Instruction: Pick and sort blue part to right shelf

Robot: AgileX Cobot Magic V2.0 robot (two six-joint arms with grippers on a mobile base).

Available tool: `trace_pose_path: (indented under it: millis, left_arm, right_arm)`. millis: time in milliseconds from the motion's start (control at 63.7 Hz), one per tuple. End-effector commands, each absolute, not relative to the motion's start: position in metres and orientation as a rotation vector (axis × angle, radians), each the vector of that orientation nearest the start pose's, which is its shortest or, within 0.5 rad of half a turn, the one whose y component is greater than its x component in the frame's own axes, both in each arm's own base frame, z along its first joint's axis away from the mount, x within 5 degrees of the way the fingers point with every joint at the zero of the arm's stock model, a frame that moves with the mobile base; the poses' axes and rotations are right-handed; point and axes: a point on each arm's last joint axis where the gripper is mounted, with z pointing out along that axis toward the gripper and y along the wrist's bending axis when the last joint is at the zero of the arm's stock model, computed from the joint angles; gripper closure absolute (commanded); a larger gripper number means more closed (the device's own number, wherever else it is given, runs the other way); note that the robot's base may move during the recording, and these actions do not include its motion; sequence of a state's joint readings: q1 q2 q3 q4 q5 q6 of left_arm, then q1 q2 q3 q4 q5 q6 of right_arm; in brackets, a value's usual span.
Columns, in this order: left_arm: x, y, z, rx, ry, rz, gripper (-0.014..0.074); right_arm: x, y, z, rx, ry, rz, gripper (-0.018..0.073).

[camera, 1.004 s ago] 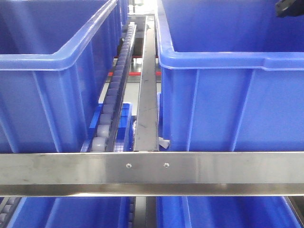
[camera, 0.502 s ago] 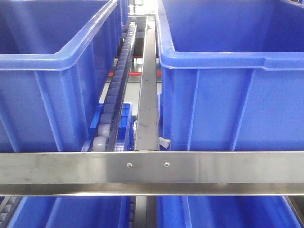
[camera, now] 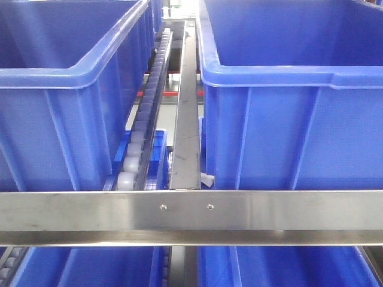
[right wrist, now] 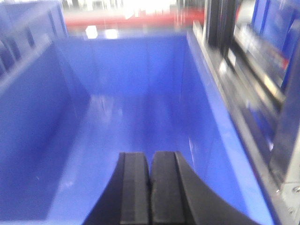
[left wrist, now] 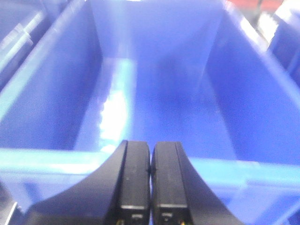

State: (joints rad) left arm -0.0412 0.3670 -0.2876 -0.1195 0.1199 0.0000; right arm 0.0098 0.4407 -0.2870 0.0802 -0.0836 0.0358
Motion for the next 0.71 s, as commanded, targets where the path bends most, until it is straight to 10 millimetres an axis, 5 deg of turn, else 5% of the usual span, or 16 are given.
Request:
trace_pose_path:
  millis: [0, 690]
  left_arm:
    - [0.080, -0.003, 0.289, -0.067, 1.517, -0.138, 0.0464]
    - [0.068, -0.003, 0.290, -0.064, 1.462, -0.141, 0.0464]
  right_arm:
    - [0.093, -0.001, 0.303, 0.077, 1.395, 0.079, 0.0529]
    - [0.085, -0.001, 0.296, 0.076, 1.384, 0.080, 0.0529]
